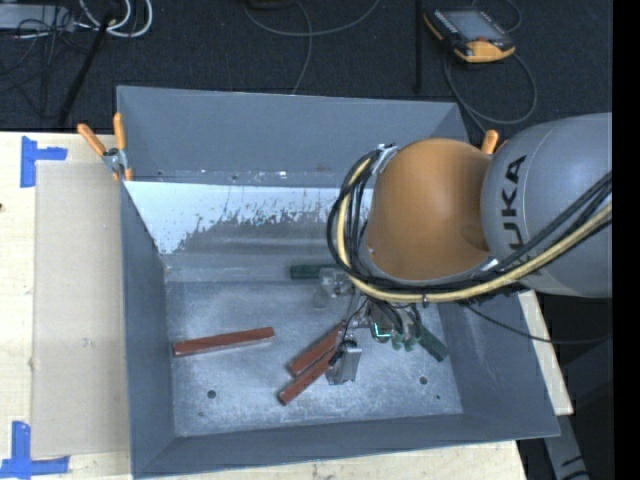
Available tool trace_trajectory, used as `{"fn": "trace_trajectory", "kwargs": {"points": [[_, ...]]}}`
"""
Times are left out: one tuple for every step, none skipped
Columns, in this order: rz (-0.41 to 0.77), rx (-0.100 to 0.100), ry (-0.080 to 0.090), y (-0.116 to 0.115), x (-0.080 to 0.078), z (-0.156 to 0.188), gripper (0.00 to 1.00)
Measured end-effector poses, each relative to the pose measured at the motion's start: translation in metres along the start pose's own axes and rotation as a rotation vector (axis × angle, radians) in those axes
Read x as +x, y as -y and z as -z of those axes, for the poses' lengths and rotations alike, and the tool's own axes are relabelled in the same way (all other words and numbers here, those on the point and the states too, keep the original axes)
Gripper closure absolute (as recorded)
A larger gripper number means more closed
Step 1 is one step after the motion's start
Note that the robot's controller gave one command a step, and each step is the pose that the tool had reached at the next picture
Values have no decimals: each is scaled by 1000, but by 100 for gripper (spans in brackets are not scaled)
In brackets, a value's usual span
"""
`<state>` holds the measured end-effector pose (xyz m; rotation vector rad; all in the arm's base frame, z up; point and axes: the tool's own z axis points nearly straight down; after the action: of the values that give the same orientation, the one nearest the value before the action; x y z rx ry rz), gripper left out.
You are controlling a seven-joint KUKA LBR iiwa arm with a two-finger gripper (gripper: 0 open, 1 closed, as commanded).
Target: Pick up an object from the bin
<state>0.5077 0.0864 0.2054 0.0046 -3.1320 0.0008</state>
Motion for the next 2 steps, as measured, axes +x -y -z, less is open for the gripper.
{"fn": "trace_trajectory", "kwargs": {"points": [[463, 1, 5, 25, -45, -138, 0], [407, 3, 13, 65, -62, -104, 0]]}}
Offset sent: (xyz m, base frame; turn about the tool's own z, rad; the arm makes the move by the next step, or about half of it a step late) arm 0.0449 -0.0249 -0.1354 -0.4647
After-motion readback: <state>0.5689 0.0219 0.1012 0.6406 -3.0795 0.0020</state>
